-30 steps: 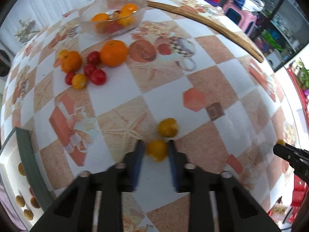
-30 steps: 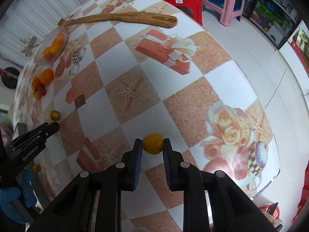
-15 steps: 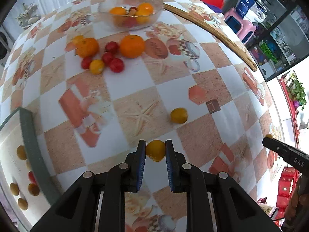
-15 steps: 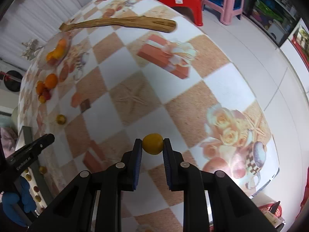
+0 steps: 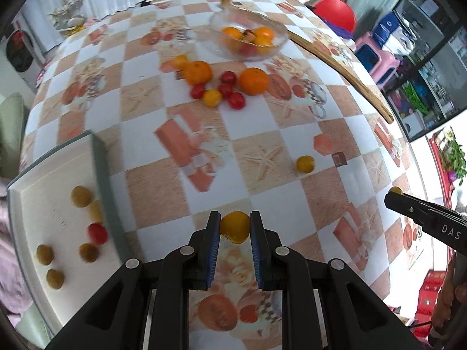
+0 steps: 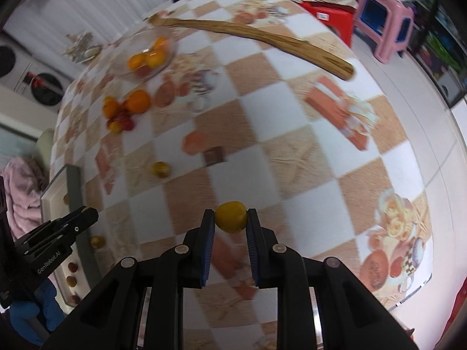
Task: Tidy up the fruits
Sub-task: 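Carry both yellow cherry tomatoes over the white tray and open both grippers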
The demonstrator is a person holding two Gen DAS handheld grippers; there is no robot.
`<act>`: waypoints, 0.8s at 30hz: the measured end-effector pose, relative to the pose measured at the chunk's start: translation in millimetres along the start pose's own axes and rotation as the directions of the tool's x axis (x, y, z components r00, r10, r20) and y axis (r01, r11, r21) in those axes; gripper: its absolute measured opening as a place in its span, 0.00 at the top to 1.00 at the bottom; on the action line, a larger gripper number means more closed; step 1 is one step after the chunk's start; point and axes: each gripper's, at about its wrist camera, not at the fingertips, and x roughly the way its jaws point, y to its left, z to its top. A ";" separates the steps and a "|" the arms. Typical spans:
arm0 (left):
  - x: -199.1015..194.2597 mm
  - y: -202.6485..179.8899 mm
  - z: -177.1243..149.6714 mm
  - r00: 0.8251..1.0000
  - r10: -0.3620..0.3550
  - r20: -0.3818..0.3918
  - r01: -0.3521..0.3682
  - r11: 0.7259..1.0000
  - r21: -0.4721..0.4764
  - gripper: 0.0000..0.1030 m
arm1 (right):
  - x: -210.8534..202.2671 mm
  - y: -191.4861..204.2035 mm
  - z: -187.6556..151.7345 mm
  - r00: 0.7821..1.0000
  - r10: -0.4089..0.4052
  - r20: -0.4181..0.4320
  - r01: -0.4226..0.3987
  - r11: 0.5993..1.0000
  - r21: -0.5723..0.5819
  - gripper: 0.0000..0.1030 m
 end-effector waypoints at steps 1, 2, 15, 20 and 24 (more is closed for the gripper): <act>-1.0 2.0 -0.9 1.000 0.004 0.004 -0.004 1.000 -0.010 0.79 | -0.2 6.7 0.4 1.000 0.005 -0.002 -0.005 1.000 -0.015 0.77; -3.8 6.7 -2.7 1.000 0.009 0.008 -0.008 1.000 -0.021 0.79 | -0.1 12.4 1.0 1.000 0.008 -0.004 -0.008 1.000 -0.025 0.77; -33.7 74.9 -31.1 0.997 0.052 0.057 -0.042 0.986 -0.163 0.79 | 8.5 103.6 0.1 0.998 0.050 -0.043 -0.057 0.978 -0.203 0.77; -42.7 105.4 -44.8 0.994 0.083 0.065 -0.068 0.975 -0.214 0.79 | 15.9 136.4 -2.7 0.996 0.064 -0.067 -0.079 0.963 -0.256 0.77; -47.6 134.0 -52.3 0.990 0.123 0.066 -0.102 0.962 -0.255 0.79 | 26.4 171.8 -2.4 0.992 0.082 -0.097 -0.109 0.944 -0.311 0.77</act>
